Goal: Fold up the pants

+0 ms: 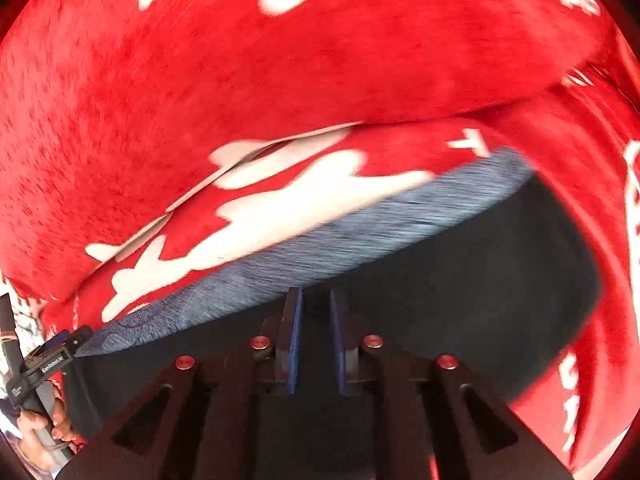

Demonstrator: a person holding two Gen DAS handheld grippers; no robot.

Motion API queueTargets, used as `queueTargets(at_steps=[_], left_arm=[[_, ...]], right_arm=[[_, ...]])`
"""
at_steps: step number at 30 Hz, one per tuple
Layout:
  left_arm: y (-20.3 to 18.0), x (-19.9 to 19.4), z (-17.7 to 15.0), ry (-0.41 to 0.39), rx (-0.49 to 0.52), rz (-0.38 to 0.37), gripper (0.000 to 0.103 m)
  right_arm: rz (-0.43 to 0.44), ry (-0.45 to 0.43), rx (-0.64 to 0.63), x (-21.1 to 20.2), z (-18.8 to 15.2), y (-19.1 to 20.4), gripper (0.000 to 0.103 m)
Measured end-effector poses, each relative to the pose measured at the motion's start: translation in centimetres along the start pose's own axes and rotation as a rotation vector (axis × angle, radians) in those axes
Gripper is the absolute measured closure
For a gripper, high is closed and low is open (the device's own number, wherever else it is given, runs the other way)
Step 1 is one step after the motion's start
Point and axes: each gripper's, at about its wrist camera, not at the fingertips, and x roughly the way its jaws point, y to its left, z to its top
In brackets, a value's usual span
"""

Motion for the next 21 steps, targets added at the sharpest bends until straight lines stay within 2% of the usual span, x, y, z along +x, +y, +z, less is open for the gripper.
queueTargets(at_steps=[2,4,5,7,10,12,13,14,15,16,18,19,21], left_arm=[[-1.5,-1.7,-1.1,0.001,0.033,-0.025,0.013],[-3.2,-3.1,-2.7,0.011,0.063,-0.055,0.013],[-4.3,-3.4,-3.5,0.021,0.078,-0.066,0.013],[-7.0,-3.2,-4.7,0.04,0.097,-0.088,0.013],[-9.9,-2.1,-6.1,0.082,0.099,-0.104,0.013],[-11.4,-1.0,-7.2,0.1,0.114,-0.09,0.013],[-12.0,-0.4,-7.5,0.113,0.123,-0.078,0.013],[-12.4,-0.2,-7.9,0.101,0.122,-0.062,0.013],[-12.5,-0.2,-8.0,0.089,0.117,-0.059,0.013],[-12.5,-0.2,-8.0,0.089,0.114,-0.056,0.013],[-12.6,-0.1,-7.9,0.101,0.102,-0.057,0.013],[-12.7,-0.1,-7.9,0.105,0.102,-0.053,0.013],[-12.8,-0.1,-7.9,0.107,0.111,-0.037,0.013]], right_arm=[[-0.025,0.004,-0.003,-1.9,-1.3,-2.1,0.087],[-0.039,0.002,0.056,-3.3,-2.7,-4.6,0.085],[-0.033,-0.007,0.127,-4.1,-3.4,-6.5,0.083],[-0.008,-0.025,0.29,-4.9,-4.7,-10.3,0.067],[0.038,-0.024,0.466,-4.4,-5.5,-14.5,0.064],[0.104,-0.035,0.542,-3.5,-5.1,-16.6,0.064],[0.136,-0.035,0.572,-2.9,-4.7,-17.4,0.066],[0.159,-0.026,0.588,-2.3,-4.4,-17.8,0.076],[0.19,-0.014,0.593,-2.1,-4.0,-18.2,0.097],[0.196,-0.007,0.572,-2.2,-3.6,-17.9,0.097],[0.136,-0.004,0.445,-2.6,-2.9,-17.1,0.098],[0.129,0.012,0.433,-2.3,-3.0,-17.1,0.098],[0.163,0.01,0.501,-2.0,-3.9,-18.4,0.094]])
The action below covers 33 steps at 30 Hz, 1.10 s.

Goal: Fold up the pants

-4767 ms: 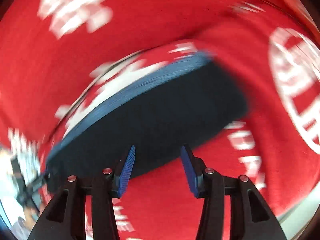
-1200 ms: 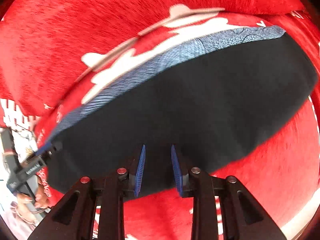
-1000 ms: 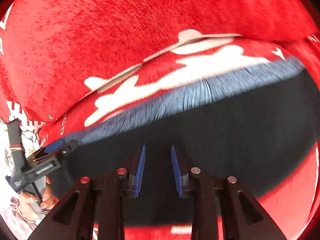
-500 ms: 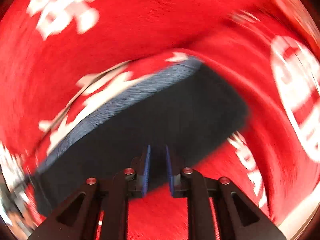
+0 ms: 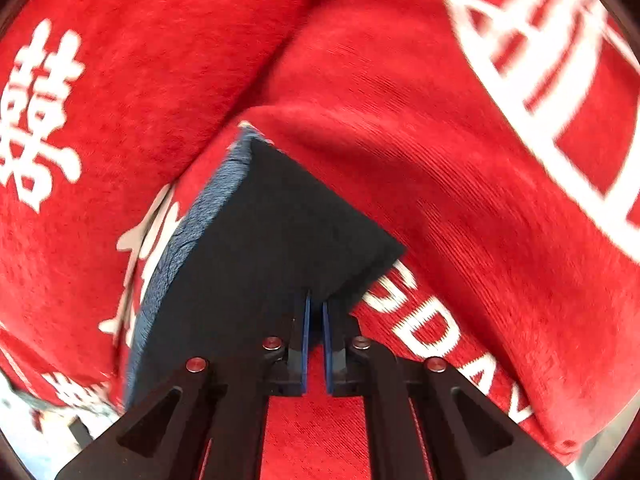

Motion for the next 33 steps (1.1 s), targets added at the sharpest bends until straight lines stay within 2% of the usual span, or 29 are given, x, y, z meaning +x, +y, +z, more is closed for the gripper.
queueTargets(at_steps=[1,2,5,9,12,14,16,17,19,20,26,27,28,30,33], left_arm=[[-0.1,0.0,0.0,0.002,0.002,0.006,0.013],[-0.2,-0.1,0.1,0.002,0.006,0.012,0.013],[-0.5,-0.2,-0.1,-0.011,0.012,0.027,0.013],[-0.8,-1.1,-0.1,-0.003,-0.005,0.033,0.013],[-1.8,-2.0,-0.1,-0.003,0.008,0.012,0.013],[-2.8,-2.2,-0.6,0.011,0.06,0.036,0.013],[-3.6,-1.9,-1.0,0.03,0.092,0.051,0.013],[-3.5,-2.1,-1.3,0.033,0.09,0.044,0.013],[-2.8,-2.5,-1.5,0.045,0.078,0.025,0.013],[-2.1,-2.6,-1.8,0.051,0.072,0.02,0.013],[0.7,-3.5,-3.0,0.082,0.033,-0.022,0.013],[1.1,-3.8,-3.3,0.087,0.027,-0.027,0.013],[1.4,-4.1,-3.6,0.09,0.022,-0.03,0.013],[2.2,-4.7,-4.6,0.093,0.014,-0.049,0.013],[3.1,-4.9,-6.1,0.108,0.021,-0.057,0.013]], right_arm=[[0.0,-0.018,0.031,-0.3,-0.1,-0.7,0.084],[-0.004,-0.031,0.047,-0.7,-0.2,-1.2,0.078],[0.027,-0.011,0.055,-1.7,-0.7,-0.9,0.077],[0.108,0.058,-0.151,-2.1,-3.1,4.5,0.077],[0.138,0.14,-0.354,-0.1,-6.2,9.7,0.077],[0.097,0.182,-0.508,1.9,-8.9,13.3,0.077],[0.035,0.242,-0.59,3.9,-11.3,14.7,0.077],[-0.024,0.252,-0.643,4.8,-12.7,14.9,0.078],[-0.074,0.205,-0.73,4.3,-13.8,15.3,0.08],[-0.093,0.209,-0.746,4.1,-14.2,15.4,0.08],[-0.143,0.27,-0.652,1.3,-15.9,12.5,0.079],[-0.142,0.269,-0.617,0.6,-16.3,12.0,0.077],[-0.141,0.271,-0.596,0.7,-16.1,11.7,0.067],[-0.147,0.274,-0.544,0.0,-17.4,11.2,0.055],[-0.139,0.282,-0.497,-0.5,-19.4,11.3,0.055]])
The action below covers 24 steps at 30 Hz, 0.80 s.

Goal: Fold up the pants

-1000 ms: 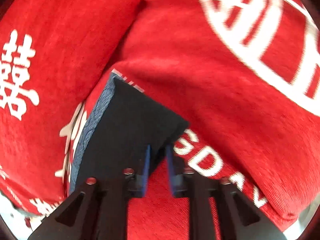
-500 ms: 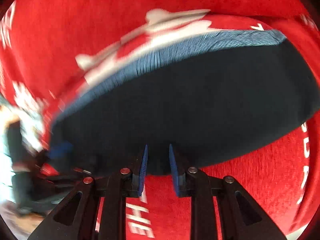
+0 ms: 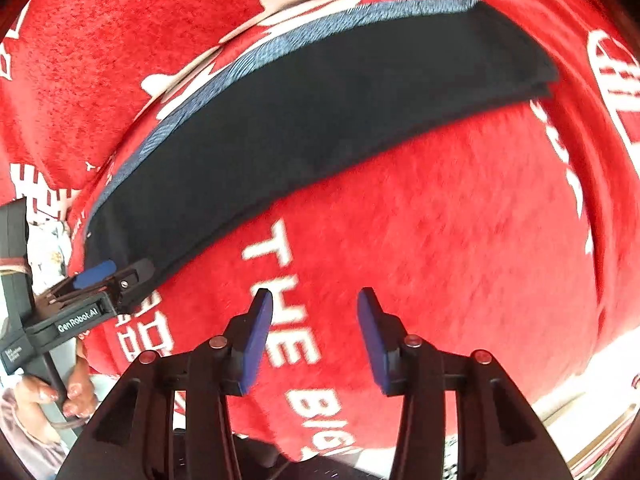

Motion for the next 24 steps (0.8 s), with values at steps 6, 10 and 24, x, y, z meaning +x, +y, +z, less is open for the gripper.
queueTargets(at_steps=[6,10,24], left_arm=[[0.5,-1.0,-2.4,0.006,0.028,-0.009,0.013],[0.5,-2.2,-4.1,-0.003,0.046,-0.01,0.013],[-1.5,-1.6,-2.8,0.024,0.009,-0.006,0.013]], right_arm=[[0.012,-0.005,0.012,-0.4,-2.9,2.7,0.05],[0.008,-0.028,0.022,-1.3,-4.3,3.8,0.048],[-0.005,0.025,0.066,-1.3,-4.9,1.2,0.042]])
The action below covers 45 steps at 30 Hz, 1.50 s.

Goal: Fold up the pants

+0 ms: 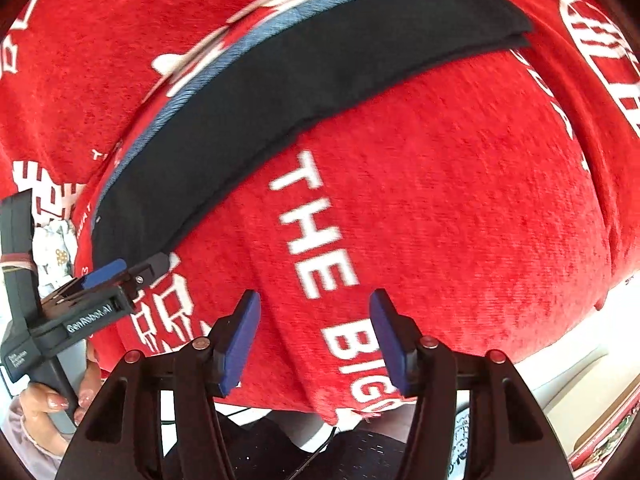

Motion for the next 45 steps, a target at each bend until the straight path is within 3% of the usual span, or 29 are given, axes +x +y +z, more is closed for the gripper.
queueTargets(at_steps=[6,18,25,45], left_arm=[[-3.6,-0.2,2.1,0.014,-0.007,0.012,0.013],[-13.3,0.5,7.8,0.003,0.111,0.017,0.013],[-14.3,1.4,9.1,0.01,0.099,0.038,0.013],[-14.3,3.2,10.7,0.024,0.07,0.069,0.013]], right_arm=[[0.023,-0.003,0.043,-1.4,2.9,-3.9,0.042],[0.046,-0.087,0.153,-5.5,8.6,-12.6,0.038],[0.059,-0.063,0.195,-4.9,9.3,-15.3,0.038],[0.085,-0.052,0.201,-4.1,11.9,-16.8,0.038]])
